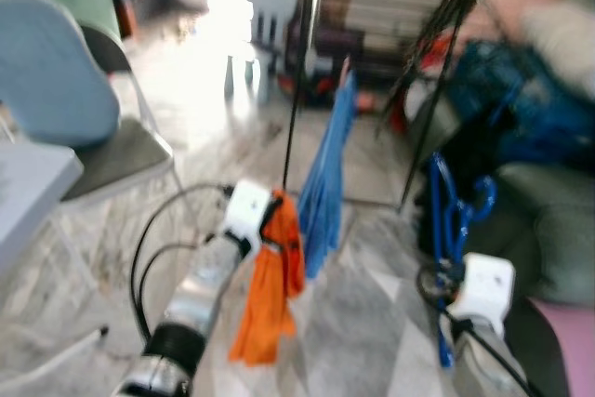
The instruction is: Hang hanger
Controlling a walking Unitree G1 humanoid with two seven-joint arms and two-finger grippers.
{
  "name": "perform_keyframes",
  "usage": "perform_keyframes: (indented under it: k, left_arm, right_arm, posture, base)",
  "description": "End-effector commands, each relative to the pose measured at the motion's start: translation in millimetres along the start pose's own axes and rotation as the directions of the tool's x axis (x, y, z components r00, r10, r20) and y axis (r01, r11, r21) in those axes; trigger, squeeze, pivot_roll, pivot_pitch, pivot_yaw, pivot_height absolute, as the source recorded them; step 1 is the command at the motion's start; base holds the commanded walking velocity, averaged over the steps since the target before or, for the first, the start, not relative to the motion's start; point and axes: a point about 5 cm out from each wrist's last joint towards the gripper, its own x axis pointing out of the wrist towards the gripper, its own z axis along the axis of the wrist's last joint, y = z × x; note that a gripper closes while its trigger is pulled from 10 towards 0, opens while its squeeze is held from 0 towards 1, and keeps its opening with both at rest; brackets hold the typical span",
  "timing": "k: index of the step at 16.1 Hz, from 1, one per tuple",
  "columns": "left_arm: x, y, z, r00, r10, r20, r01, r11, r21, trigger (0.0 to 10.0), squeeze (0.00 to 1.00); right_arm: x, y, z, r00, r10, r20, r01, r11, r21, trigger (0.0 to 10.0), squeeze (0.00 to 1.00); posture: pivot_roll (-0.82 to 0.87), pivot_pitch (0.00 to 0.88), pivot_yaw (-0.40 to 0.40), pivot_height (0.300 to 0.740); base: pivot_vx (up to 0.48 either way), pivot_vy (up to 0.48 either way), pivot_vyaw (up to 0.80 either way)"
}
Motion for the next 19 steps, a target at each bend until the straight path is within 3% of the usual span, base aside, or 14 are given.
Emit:
perform_keyframes:
  k: [1, 9, 13, 19]
  left_arm:
    - [3.5, -4.0, 8.2, 0.999, -0.012, 0.034, 0.012, 1.0, 0.005, 10.0, 0.0]
    - [3.6, -6.3, 8.0, 0.999, -0.023, 0.038, 0.023, 1.0, 0.006, 10.0, 0.0]
    - [4.5, -4.0, 8.3, 0.999, -0.006, 0.032, 0.007, 1.0, -0.023, 10.0, 0.0]
    - [5.0, -8.6, 7.3, 0.998, -0.056, 0.024, 0.057, 0.997, -0.057, 10.0, 0.0]
  right_arm:
    - [0.3, -5.6, 1.0, 1.0, -0.015, 0.002, 0.015, 1.0, -0.012, 10.0, 0.0]
    - [1.1, -4.7, 1.9, 1.0, -0.017, 0.005, 0.017, 1.0, -0.013, 10.0, 0.0]
    - [1.6, -4.1, 1.1, 1.0, -0.021, -0.001, 0.021, 1.0, -0.016, 10.0, 0.0]
    - [2.8, 3.4, 2.1, 1.0, 0.015, 0.001, -0.015, 1.0, -0.006, 10.0, 0.0]
  posture:
    - [0.01, 0.0, -0.101, 0.74]
    - [0.01, 0.0, -0.103, 0.74]
    - [0.01, 0.0, -0.101, 0.74]
    - [0.01, 0.0, -0.1, 0.74]
  base:
    - [-0.319, 0.0, 0.0]
    - [-0.312, 0.0, 0.0]
    - [0.0, 0.0, 0.0]
    - [0.0, 0.043, 0.0]
